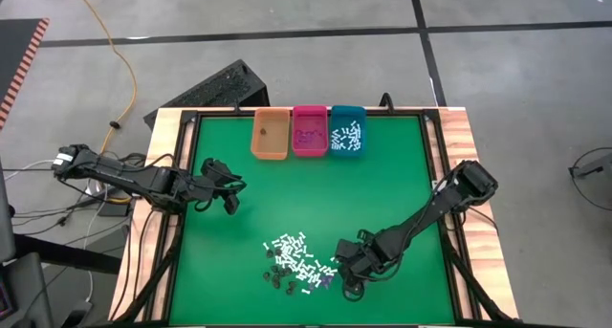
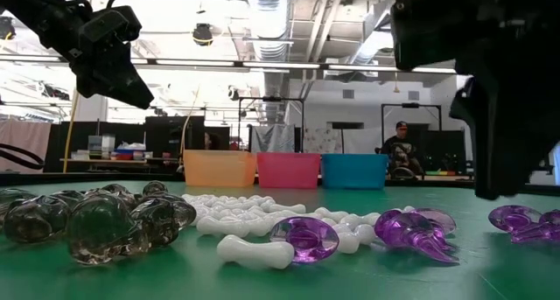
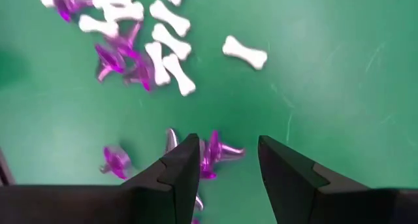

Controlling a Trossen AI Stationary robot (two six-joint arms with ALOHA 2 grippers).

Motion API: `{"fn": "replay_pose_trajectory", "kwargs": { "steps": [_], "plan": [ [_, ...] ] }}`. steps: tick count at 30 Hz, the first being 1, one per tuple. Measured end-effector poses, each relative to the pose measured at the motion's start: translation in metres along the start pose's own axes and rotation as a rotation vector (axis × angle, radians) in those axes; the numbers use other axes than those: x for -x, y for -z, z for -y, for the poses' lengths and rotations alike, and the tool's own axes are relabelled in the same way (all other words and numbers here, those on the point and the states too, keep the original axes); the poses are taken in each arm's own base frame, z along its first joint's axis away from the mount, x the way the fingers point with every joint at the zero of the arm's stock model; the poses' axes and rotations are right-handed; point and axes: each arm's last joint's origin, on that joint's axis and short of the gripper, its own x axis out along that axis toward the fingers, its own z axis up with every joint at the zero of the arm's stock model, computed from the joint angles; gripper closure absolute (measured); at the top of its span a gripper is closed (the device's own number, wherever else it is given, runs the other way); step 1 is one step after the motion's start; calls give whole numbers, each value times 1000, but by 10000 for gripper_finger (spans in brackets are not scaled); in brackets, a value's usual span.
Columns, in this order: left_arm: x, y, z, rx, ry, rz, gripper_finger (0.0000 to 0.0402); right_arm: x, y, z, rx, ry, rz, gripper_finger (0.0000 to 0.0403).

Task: Sort Halloween decoration
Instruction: Put the violet witch hat toy into the red bin

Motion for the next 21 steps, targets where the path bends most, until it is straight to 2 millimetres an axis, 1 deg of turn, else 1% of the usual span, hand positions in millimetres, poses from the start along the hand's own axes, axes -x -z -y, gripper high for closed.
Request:
{"fn": "replay_pose_trajectory", "kwargs": {
  "steps": [3,8,11,16,21],
  "plan": [
    [0,0,0,1,0,0,264,-6,2,1,-10,-37,15,217],
    [0,0,0,2,0,-1,264,-11,7,6,-37,-33,-10,218],
    [0,0,0,2,0,-1,264,-13,9,8,-34,-29,-13,230],
    [0,0,0,1,0,-2,264,-15,12,11,-27,-23,-15,276],
    [0,0,0,1,-2,-2,264,-15,9,13,-6,-22,-12,337]
  ]
}}
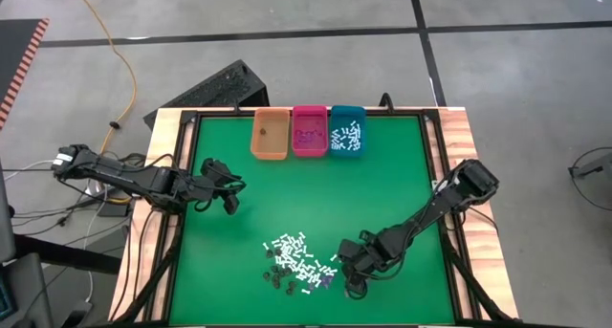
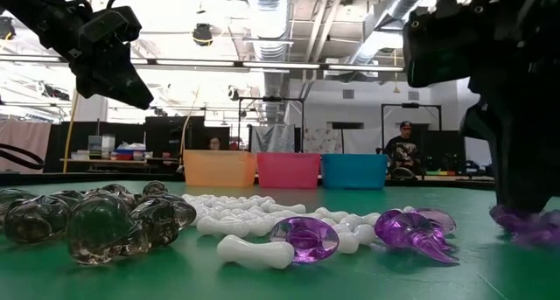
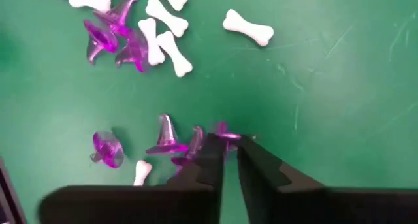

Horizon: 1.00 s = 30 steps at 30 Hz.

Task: Sort Halloween decoration
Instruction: Put the violet witch hat toy into the red bin

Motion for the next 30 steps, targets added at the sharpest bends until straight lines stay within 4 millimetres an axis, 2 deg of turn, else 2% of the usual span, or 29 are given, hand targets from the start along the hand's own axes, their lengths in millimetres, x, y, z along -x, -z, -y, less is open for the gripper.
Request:
{"fn": "replay_pose_trajectory", "kwargs": {
  "steps": [4,10,18,30],
  "plan": [
    [0,0,0,0,0,0,264,-2,-4,4,23,8,0,386],
    [0,0,0,-4,-1,0,264,-3,-16,13,23,41,35,382],
    [0,0,0,-23,-4,-4,264,3,-42,20,111,55,65,387],
    [0,1,-1,-28,-10,-10,264,23,-88,56,207,152,113,387]
  ]
}}
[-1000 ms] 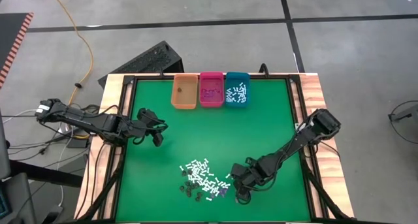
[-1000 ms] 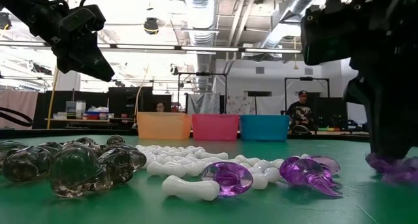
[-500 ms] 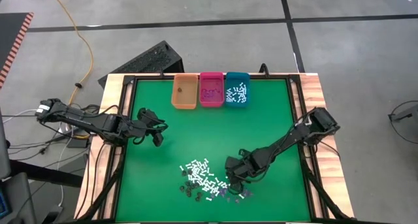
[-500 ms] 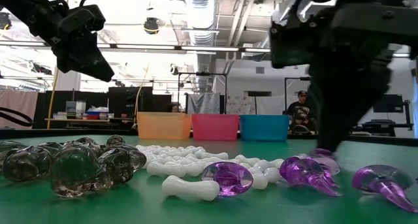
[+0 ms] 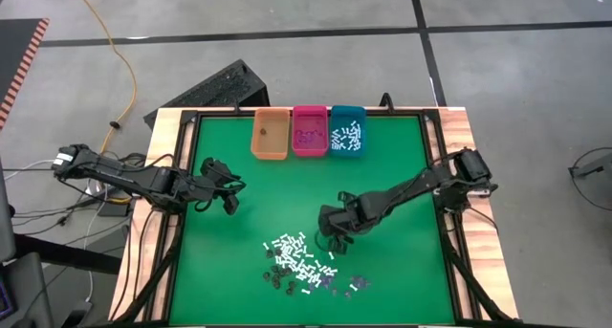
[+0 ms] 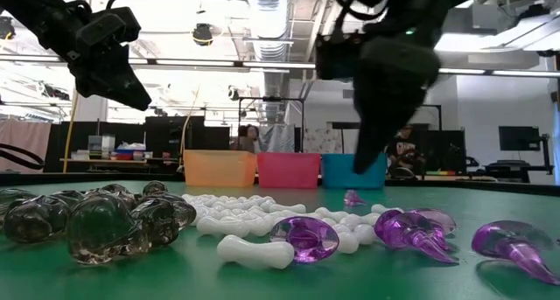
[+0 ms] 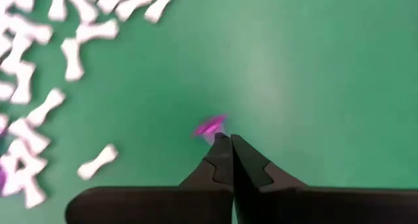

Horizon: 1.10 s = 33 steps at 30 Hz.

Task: Sort Halloween decoration
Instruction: Put the violet witch hat toy into the red bin

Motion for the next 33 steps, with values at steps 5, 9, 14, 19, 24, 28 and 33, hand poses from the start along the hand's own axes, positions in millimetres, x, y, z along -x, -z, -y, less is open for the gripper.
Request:
{"fn": "replay_pose_trajectory", "kwargs": {
  "steps": [5,9,14,19,24,28,33],
  "plan": [
    [0,1,-1,-6,-5,-8,264,6,-10,11,25,-45,24,369],
    [0,1,-1,-5,-5,-7,264,9,-10,5,75,-143,20,283],
    [0,1,-1,-6,-5,-8,264,5,-5,-4,128,-170,66,169],
    [0,1,0,-5,-4,-5,264,-5,-3,5,48,-128,65,137],
    [0,1,-1,-5,-13,-1,264,-20,-5,6,36,-140,90,138],
    [0,1,-1,-7,-13,-5,264,-29,-2,3,41,-148,61,139],
    [0,1,-1,-11,-13,-3,264,-34,5,5,18,-117,-9,141]
  ]
}}
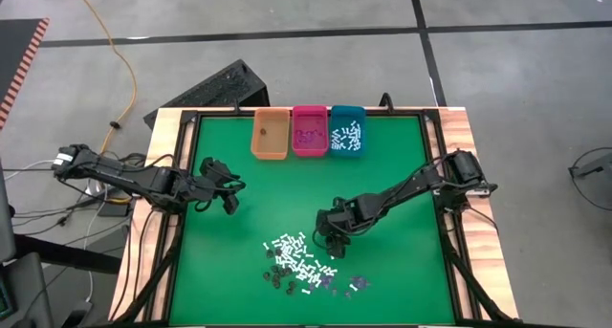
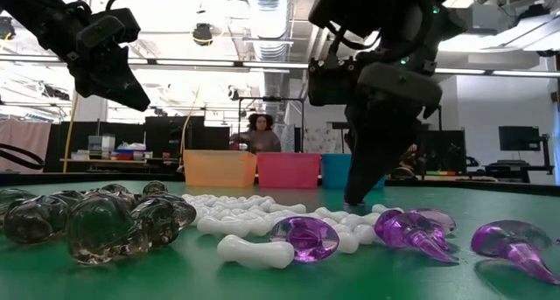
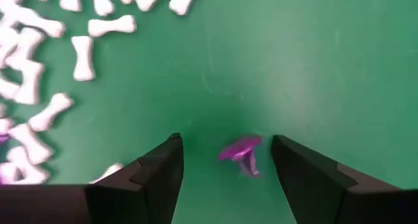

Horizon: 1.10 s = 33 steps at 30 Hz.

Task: Sort Halloween decoration
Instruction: Put the violet witch hat toy into the red bin

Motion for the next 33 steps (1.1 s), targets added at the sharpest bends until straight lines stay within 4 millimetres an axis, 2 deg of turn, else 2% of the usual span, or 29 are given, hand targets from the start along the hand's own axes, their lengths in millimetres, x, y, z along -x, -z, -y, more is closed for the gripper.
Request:
{"fn": "replay_pose_trajectory", "kwargs": {
  "steps": [3,6,14,16,26,29,33],
  "plan": [
    [0,0,0,-1,-3,1,264,-4,3,1,-2,18,-30,156],
    [0,0,0,1,-8,6,264,-4,3,2,-3,26,-31,194],
    [0,0,0,1,-10,7,264,-5,4,3,-4,49,-29,358],
    [0,0,0,3,-10,7,264,-5,4,4,-1,51,-29,385],
    [0,0,0,4,-12,8,264,3,-4,5,16,91,16,382],
    [0,0,0,-2,-13,9,264,16,-26,8,60,99,98,370],
    [0,0,0,-2,-14,10,264,29,-56,15,167,110,189,331]
  ]
}}
